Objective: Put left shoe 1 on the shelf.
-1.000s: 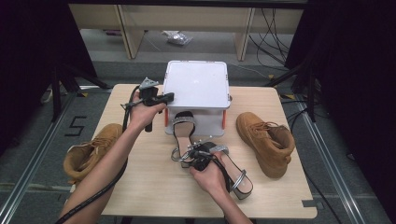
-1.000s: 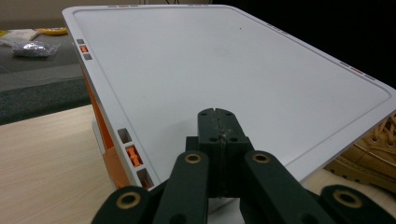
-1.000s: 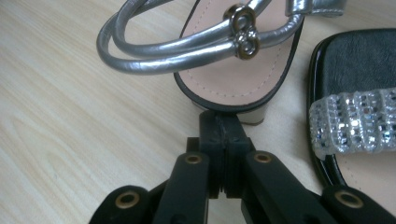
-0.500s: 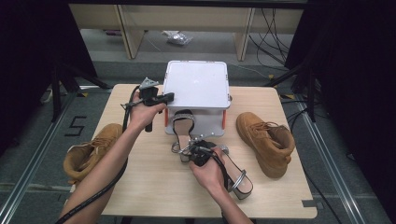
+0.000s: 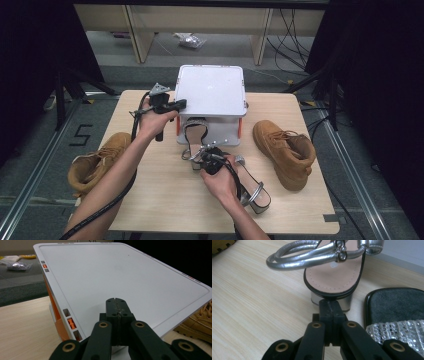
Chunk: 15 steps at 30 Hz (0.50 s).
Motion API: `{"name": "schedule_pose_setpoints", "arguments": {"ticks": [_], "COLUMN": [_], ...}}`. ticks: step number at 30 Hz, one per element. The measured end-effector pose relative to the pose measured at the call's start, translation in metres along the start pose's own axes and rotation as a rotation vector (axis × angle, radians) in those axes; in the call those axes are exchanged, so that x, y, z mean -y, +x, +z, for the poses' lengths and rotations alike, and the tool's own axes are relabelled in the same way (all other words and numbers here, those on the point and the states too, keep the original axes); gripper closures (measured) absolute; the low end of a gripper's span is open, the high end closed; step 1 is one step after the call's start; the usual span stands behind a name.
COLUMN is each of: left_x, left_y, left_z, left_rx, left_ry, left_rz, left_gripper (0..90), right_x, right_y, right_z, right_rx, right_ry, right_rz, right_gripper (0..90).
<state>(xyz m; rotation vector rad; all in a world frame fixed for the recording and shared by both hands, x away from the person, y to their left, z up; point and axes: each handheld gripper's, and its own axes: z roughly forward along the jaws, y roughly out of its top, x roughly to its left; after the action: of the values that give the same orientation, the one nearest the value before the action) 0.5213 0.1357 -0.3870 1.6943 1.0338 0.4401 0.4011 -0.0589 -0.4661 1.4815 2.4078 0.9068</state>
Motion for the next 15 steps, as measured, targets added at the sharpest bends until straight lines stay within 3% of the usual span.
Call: {"name": "schedule_pose_setpoints", "arguments": {"ticks": [2,10,15], "left_x": [0.0000,0.0002,0.0003], "left_y": [-0.0001,0.0001,-0.0007], "left_z": [0.0001,0.0000,0.0001], "left_rx": [0.000,0.000,-0.005], "left_ry": [-0.001,-0.002,-0.002], "left_rz": [-0.001,-0.002,0.002], "left_gripper": [89.6,89.6,89.6], "right_x": [-0.0016,-0.0045,-0.0082], "right_y": [0.0013,-0.0002,-0.0018], "right_z": [0.0003,0.0016,0.0025], "right_rx": [-0.003,0.024,0.016], "right_ry": [0.007,-0.024,-0.037], "right_rz": [0.017,0.000,0.012], "right_gripper": [90.0,90.0,90.0]}}
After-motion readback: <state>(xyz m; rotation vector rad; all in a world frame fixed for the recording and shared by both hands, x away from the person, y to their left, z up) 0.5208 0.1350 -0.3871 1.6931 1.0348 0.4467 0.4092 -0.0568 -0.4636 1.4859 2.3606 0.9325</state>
